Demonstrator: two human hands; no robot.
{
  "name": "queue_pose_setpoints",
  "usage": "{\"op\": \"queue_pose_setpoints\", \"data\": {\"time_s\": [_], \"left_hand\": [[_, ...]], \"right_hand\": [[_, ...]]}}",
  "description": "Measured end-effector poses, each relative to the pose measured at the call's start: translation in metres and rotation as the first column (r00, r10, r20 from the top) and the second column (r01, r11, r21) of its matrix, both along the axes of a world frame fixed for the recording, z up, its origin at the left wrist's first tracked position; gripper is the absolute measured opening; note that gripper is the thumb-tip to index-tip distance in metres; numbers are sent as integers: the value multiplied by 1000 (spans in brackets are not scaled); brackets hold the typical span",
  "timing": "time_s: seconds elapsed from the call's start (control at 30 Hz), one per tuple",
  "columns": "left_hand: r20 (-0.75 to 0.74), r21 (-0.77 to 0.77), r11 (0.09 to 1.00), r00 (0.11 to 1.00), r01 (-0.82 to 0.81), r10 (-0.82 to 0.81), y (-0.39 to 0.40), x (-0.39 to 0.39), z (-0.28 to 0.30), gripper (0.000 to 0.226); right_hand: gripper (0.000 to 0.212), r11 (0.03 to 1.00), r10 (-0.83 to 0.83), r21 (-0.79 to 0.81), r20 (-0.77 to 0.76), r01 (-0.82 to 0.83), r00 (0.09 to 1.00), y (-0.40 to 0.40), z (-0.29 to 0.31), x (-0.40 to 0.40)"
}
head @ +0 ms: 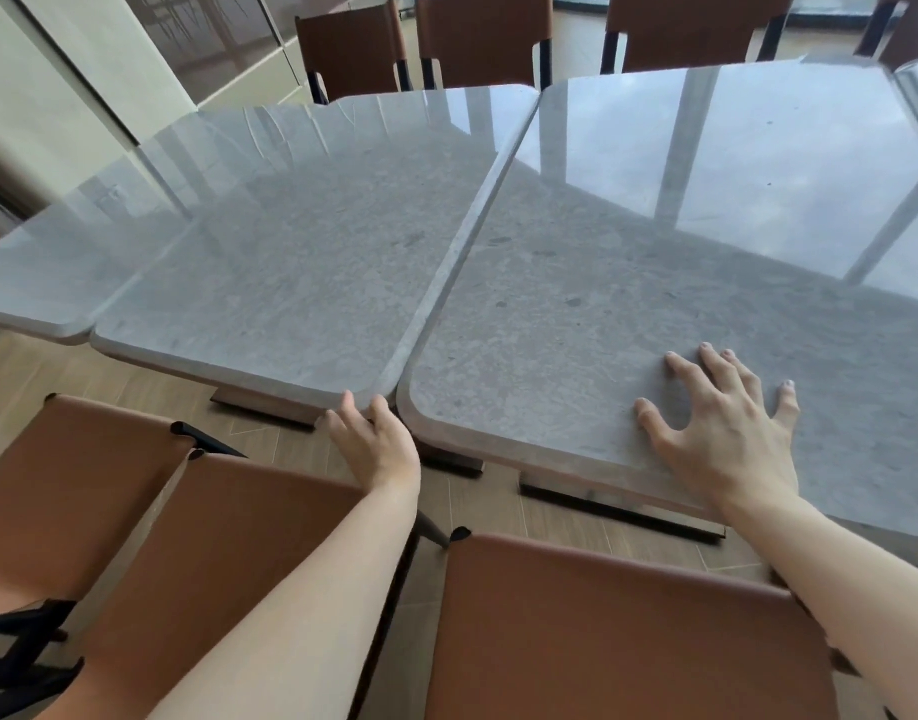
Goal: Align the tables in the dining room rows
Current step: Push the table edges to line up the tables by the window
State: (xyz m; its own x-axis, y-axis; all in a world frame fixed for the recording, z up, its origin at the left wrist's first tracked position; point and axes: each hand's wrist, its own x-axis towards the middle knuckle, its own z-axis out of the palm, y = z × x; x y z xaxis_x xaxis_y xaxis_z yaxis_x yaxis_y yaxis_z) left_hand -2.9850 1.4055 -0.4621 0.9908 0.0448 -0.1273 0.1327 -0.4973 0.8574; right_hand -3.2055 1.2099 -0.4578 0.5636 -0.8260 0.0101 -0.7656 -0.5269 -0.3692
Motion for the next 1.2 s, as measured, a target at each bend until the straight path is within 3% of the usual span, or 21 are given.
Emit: {"op": "queue_pose_setpoints", "data": {"time_s": [0.07,0.1,0.17,0.23,0.33,0.43,0.53,0.6,0.7,0.8,0.9,1.07,1.2], "left_hand": [[20,217,965,987,150,-158,18,10,10,54],[30,376,889,956,260,-292,27,16,14,57],[-45,636,625,831,451,-554,43,31,22,64],[-161,714,432,729,551,-665,53,45,34,71],[-321,662,348,671,664,-669,54,61,53,77],[-429,601,336,647,726,-631,40,70,64,99],[-523,520,334,601,787,-604,36,71,75,109],[-499,382,419,565,824,-657,47,65,78,96],[-373,73,565,547,822,-749,82,35,93,68],[-273,-206,553,495,807,-825,126,2,127,46],[-187,-420,572,550,704,-814,174,-19,163,35],[-133,-527,615,657,587,-742,250,-39,213,38],[-81,-484,622,676,616,-732,309,-58,240,36]], "right_hand": [[66,1000,-3,-1,-4,3,1000,1,1,0],[65,1000,-7,-3,-8,7,1000,1,2,1],[64,1000,-13,-8,-24,13,1000,2,4,2],[64,1000,-13,-10,-71,13,997,3,5,2],[64,999,-32,27,-181,38,983,5,13,8],[62,966,-142,176,-256,191,956,26,35,38],[58,875,-253,420,-26,241,967,80,60,63],[56,831,-293,535,190,151,937,124,81,68],[51,803,-355,593,391,63,849,174,113,65],[44,771,-436,636,485,37,758,219,147,58],[39,744,-469,668,522,0,713,263,186,53],[32,753,-463,655,590,-56,662,339,232,36],[26,748,-465,657,624,-99,628,393,252,10]]}}
